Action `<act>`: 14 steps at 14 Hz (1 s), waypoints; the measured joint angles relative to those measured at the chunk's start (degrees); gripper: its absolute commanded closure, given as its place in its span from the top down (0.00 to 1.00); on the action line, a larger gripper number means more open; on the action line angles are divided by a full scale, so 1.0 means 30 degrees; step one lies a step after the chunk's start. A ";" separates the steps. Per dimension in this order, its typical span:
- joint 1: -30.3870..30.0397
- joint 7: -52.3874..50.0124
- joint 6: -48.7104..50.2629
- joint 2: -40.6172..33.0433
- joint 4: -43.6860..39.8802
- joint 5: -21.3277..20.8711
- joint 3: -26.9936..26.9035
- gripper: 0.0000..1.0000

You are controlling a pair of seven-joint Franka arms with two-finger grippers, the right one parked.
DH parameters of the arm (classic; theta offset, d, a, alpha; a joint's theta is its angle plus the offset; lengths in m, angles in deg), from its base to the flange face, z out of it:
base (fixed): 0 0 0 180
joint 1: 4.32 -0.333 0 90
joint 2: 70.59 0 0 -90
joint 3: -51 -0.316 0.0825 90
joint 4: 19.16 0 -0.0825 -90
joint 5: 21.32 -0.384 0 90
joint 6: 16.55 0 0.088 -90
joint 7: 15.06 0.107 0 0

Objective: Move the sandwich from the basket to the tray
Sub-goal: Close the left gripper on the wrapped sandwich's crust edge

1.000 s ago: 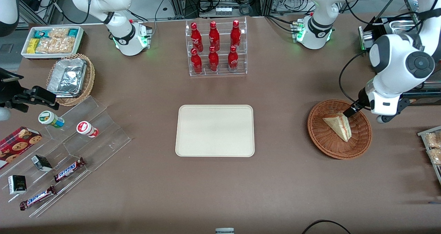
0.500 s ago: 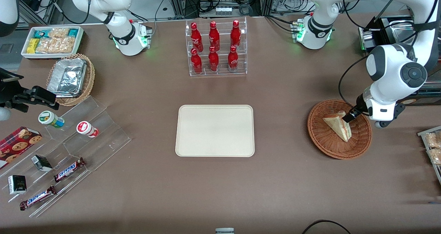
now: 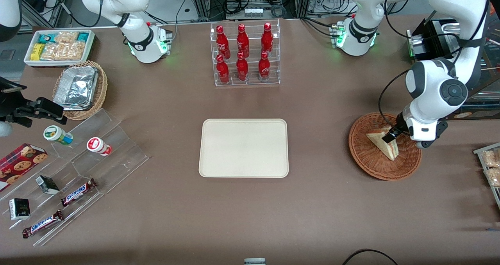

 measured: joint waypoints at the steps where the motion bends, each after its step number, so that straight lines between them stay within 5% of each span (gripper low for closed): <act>1: 0.0017 -0.0003 -0.0180 0.0072 0.0097 0.0000 0.0005 1.00; 7: 0.0101 -0.0023 -0.0926 0.0839 0.0197 0.0000 0.0077 0.99; 9: 0.0117 -0.0032 -0.1126 0.1029 0.0205 0.0000 0.0111 0.82; 12: 0.0186 -0.0368 -0.1279 0.1130 0.0206 0.0001 0.0157 0.36; 14: 0.0366 -0.0633 -0.1285 0.1128 0.0203 0.0000 0.0189 0.24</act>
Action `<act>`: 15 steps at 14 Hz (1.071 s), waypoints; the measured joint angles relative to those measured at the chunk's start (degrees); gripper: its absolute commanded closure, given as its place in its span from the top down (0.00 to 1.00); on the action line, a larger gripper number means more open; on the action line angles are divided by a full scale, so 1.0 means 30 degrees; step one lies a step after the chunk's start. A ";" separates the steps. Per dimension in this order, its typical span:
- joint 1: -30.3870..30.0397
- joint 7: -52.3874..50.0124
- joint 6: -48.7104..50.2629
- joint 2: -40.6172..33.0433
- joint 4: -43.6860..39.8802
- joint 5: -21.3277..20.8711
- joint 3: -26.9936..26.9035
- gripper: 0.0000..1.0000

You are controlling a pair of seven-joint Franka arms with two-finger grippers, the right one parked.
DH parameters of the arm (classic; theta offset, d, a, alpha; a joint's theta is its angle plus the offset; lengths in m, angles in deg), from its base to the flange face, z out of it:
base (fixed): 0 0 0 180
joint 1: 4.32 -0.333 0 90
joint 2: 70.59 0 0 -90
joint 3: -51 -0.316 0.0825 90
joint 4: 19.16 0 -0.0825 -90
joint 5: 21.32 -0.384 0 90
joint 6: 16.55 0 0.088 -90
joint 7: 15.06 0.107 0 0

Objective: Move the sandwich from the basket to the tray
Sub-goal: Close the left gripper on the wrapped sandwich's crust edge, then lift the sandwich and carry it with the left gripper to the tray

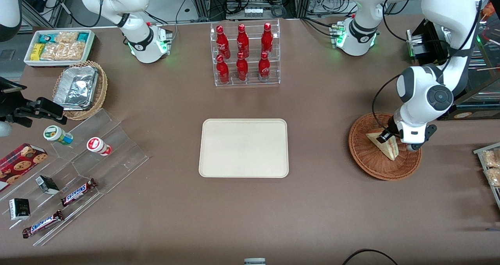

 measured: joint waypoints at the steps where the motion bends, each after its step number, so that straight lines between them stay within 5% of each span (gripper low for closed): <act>1: 0.0050 -0.0063 0.0000 -0.0003 -0.0014 0.0000 0.0004 0.24; 6: 0.0056 -0.0054 0.1232 -0.0544 -0.0566 -0.0007 0.0015 0.24; 15: 0.2747 -0.0136 1.0302 -0.2655 -0.6068 -0.0021 0.0364 0.24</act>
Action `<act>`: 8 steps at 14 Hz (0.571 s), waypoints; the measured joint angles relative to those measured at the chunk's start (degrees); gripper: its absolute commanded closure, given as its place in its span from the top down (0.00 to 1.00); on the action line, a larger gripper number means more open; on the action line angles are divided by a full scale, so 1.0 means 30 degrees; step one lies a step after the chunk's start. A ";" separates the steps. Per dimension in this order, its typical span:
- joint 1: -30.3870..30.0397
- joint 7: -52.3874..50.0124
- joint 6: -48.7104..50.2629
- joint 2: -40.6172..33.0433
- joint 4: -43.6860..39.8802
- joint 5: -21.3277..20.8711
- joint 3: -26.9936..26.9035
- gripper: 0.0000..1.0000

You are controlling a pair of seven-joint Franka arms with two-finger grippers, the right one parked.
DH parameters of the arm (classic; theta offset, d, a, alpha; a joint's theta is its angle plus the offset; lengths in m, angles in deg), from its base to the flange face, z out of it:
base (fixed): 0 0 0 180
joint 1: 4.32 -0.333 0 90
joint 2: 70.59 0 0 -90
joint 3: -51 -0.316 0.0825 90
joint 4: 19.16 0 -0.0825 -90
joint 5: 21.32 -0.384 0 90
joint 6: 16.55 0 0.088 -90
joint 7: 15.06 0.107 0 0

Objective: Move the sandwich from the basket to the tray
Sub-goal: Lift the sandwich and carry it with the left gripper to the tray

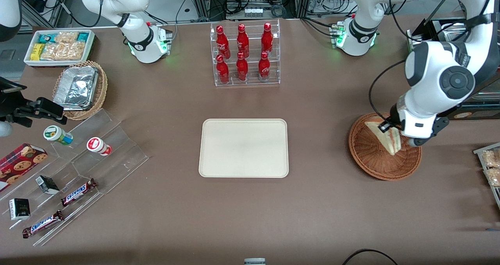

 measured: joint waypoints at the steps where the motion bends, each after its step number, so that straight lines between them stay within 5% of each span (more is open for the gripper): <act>1: 0.0484 -0.0095 0.0367 0.0007 -0.0472 0.0010 0.0032 0.24; 8: 0.4056 -0.0753 0.0716 0.1969 -0.3488 0.0070 0.0139 0.25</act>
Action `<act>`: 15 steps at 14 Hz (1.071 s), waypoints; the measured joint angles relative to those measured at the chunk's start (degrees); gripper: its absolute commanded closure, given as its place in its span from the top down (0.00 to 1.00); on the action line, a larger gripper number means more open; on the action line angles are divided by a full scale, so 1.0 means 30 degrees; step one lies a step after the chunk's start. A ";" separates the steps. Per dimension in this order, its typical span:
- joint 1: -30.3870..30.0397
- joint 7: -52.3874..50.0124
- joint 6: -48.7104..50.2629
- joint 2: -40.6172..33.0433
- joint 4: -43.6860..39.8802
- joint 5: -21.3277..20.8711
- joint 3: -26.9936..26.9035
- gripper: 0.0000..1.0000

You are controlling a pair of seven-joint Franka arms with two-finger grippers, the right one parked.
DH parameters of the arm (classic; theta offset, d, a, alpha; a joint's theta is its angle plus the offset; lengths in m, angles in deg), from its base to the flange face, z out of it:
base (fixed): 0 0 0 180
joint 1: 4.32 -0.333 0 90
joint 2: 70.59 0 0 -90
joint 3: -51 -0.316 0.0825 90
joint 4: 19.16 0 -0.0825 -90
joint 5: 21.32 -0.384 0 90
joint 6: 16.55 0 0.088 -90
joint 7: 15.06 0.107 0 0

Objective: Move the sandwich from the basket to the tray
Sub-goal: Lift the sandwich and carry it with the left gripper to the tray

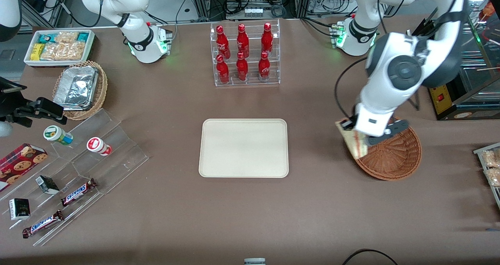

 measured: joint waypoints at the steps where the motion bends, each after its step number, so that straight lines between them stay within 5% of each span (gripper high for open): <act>1: 0.0495 -0.0019 -0.0003 0.0589 -0.0570 0.0003 0.0003 0.25; 8: 0.3689 -0.1017 -0.0135 0.5287 -0.4871 0.0013 0.0066 0.26; 15: 0.5930 -0.1039 -0.2899 0.7545 -0.5319 0.0009 0.0507 0.26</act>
